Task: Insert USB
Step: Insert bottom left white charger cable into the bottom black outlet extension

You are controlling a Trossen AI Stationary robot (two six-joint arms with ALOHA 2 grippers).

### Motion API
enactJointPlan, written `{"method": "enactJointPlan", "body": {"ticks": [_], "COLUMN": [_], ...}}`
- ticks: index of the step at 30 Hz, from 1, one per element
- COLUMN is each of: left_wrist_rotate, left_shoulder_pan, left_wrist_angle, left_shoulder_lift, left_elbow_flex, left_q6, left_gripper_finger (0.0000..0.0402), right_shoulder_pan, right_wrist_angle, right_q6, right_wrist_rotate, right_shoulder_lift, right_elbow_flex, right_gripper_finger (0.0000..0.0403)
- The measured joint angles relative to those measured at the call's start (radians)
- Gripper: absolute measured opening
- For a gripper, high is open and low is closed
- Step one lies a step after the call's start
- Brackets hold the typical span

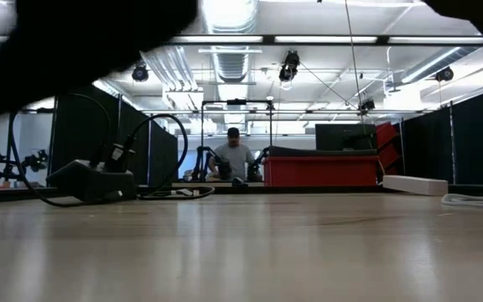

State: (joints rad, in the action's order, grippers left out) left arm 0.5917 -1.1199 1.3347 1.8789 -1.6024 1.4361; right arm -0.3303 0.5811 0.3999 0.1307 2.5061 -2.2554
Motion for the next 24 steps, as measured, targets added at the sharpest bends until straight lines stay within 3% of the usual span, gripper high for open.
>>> {"method": "enactJointPlan", "body": {"ticks": [3,9,16,20,24], "left_wrist_rotate": [0.031,0.107,0.219,0.371,0.628], "left_shoulder_pan": [-0.015,-0.029,-0.038,-0.04,-0.014], "left_wrist_angle": [0.059,0.081,0.142,0.152,0.219], "left_shoulder_lift": [-0.001,-0.002,-0.002,-0.002,-0.003], "left_elbow_flex": [-0.045,-0.06,-0.058,-0.053,-0.039], "left_q6": [0.104,0.195,0.259,0.223,0.149], "left_gripper_finger": [0.0002,0.0002,0.0002,0.0002,0.0002], "right_shoulder_pan": [0.057,0.106,0.108,0.108,0.099], "right_wrist_angle": [-0.004,-0.031,-0.222,-0.509,-0.932], "right_q6": [0.0,-0.007,-0.077,-0.183,-0.278], "right_wrist_rotate": [0.074,0.089,0.127,0.122,0.123], "right_shoulder_lift": [-0.022,-0.071,-0.269,-0.416,-0.548], "right_elbow_flex": [0.065,0.205,0.466,0.718,0.999], "right_gripper_finger": [0.0041,0.0031,0.0005,0.0002,0.0002]}}
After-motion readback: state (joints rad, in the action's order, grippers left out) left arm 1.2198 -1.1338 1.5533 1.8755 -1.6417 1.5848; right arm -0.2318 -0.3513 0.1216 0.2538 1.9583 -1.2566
